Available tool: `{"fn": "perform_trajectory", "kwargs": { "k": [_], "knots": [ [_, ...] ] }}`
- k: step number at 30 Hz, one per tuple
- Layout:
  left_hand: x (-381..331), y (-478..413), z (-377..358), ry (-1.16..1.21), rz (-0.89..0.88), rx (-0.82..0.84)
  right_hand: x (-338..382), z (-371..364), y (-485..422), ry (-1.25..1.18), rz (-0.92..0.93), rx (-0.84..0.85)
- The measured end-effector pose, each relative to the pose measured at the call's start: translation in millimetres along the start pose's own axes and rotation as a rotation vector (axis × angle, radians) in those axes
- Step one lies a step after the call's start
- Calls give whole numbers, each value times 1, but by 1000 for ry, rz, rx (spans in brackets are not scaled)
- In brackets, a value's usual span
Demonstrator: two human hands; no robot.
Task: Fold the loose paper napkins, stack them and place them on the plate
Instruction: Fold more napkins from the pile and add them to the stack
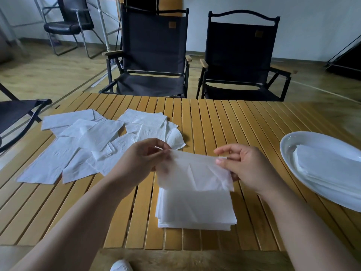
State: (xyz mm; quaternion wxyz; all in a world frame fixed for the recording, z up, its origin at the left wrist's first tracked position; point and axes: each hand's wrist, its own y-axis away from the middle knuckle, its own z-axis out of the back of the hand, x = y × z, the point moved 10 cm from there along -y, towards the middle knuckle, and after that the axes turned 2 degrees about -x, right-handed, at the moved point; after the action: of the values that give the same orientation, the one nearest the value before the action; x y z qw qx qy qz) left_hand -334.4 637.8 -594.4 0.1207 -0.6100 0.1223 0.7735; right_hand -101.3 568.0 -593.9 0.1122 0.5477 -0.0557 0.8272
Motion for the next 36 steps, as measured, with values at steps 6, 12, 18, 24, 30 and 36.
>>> {"fn": "perform_trajectory", "kwargs": {
  "k": [6,12,18,24,30,36],
  "knots": [
    [26,7,-21,-169,137,297,-35,-9,17,195,-229,248],
    [38,6,-30,-465,102,347,-41,-16,13,328,-219,262],
    [39,-1,-28,-692,12,328,-43,-12,10,405,-201,219],
    [59,-5,-28,-780,33,377,-43,-11,6,608,-289,186],
    [47,-14,19,-612,-16,79,-4,-28,-3,635,-144,-36],
    [69,-18,79,-622,29,-230,26,-119,-27,604,87,-65]
  ]
}}
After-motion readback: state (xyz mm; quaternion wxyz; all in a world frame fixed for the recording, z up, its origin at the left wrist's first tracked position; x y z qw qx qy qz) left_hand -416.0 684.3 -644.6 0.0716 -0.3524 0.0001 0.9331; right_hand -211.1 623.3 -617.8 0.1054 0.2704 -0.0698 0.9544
